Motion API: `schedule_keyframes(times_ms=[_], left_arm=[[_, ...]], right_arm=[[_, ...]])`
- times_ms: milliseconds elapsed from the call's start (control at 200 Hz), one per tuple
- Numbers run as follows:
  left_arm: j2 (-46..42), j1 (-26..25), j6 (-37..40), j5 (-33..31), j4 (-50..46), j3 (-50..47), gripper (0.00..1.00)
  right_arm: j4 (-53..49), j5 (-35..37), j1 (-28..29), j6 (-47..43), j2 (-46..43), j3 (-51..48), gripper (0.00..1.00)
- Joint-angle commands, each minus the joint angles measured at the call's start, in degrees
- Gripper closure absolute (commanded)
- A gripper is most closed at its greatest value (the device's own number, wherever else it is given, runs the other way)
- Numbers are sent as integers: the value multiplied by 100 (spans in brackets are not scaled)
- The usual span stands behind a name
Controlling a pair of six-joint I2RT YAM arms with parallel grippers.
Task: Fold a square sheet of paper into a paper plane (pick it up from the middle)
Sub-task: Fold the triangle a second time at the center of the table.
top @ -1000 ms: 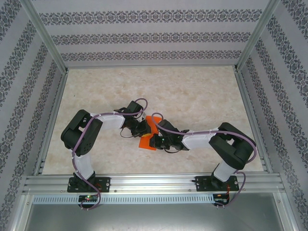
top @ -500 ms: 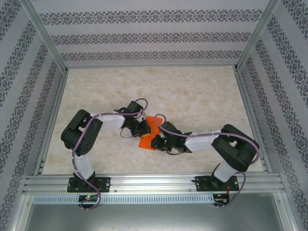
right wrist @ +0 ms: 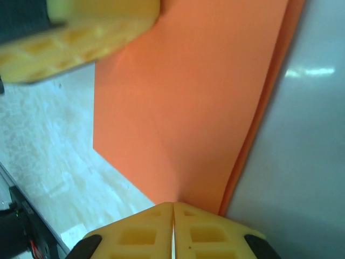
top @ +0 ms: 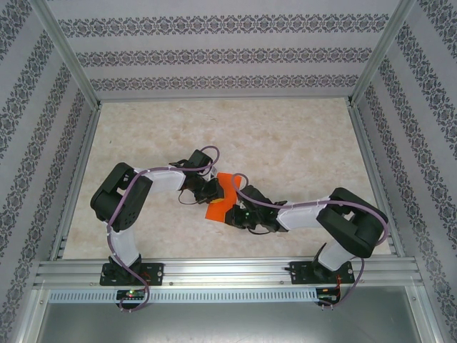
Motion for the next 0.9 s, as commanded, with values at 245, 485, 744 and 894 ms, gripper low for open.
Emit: schedule_keyframes(times_ms=[245,485,744,894], left_arm=[[277,30,144,-463,-368,-87,85],[271,27,188,-443,-403,-56,85],[256,28,189,-427,-420,-32,85],[253,29,197,-402,-403,-44,85]], right_arm=[[-533,137,73,307,-70,-327,91],[-565,440,35,249,-997,8,91],[-375,233,-92,87,-147,676,90],[-282,278,-127,295,422,601,90]])
